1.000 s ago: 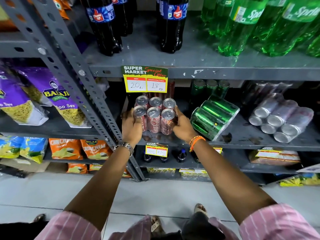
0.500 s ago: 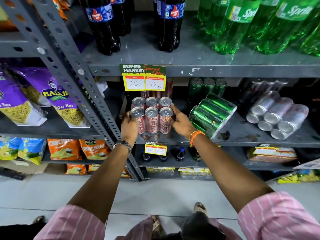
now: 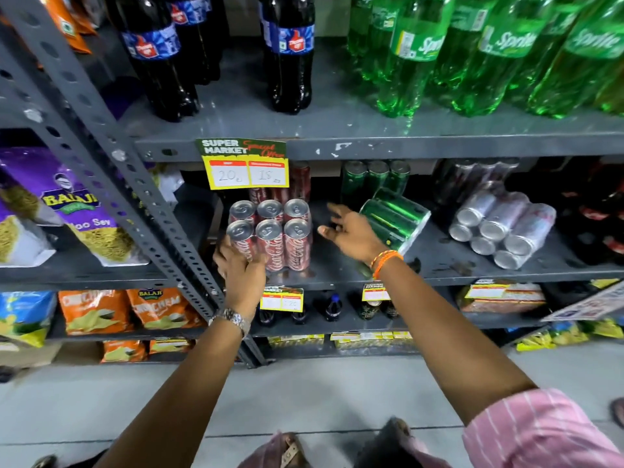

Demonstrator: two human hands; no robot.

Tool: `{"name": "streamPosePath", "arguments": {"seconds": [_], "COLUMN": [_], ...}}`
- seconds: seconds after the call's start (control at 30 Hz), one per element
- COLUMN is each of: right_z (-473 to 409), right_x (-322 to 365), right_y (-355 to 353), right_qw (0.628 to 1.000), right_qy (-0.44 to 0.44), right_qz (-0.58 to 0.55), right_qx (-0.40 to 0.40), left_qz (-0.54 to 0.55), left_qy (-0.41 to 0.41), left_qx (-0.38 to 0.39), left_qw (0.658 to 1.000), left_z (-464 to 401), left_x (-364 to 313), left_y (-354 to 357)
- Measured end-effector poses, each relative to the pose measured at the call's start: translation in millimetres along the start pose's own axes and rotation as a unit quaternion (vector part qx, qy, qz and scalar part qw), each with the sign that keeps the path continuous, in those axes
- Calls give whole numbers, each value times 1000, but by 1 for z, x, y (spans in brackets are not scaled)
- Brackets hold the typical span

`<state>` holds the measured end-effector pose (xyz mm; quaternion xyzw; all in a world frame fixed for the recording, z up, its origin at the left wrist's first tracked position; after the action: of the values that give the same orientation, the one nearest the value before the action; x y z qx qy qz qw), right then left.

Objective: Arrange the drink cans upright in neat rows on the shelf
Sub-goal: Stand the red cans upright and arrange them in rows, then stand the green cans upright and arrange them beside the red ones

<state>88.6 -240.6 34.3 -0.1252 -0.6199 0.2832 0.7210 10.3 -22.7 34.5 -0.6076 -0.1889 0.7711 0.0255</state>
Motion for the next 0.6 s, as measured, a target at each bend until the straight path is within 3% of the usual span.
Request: {"name": "streamPosePath", "arguments": {"seconds": [0.13,0.23,0.4,0.6], "right_z": [8,3,-23,-50], "right_x": [-19,-41,-66,-91], "right_y": [-82,-129,-158,-156], "right_qw": [985,968,949,955], "right_qy": [-8,27,77,138], "right_qz": [87,179,293,259], "right_qx": [-146,-173,-90,36], "left_qz": [54,79,200,244], "left_qy": [39,38,-136,-280], "left_qx": [-53,3,104,148], "left_qw": [996,996,965,916], "left_z": [39,41,28,-5], "left_x": [-19,-34,-49,-36], "left_y": [36,87,173,228]}}
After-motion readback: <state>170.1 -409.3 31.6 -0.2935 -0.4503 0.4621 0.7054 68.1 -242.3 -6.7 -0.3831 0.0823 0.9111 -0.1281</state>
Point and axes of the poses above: each hand's wrist, its own z-axis away from the middle knuckle, its own y-axis out of the palm, x = y × z, the point moved 5 cm from there along -z, towards the middle knuckle, and after that the axes turned 4 degrees about x, right-handed, at the moved point
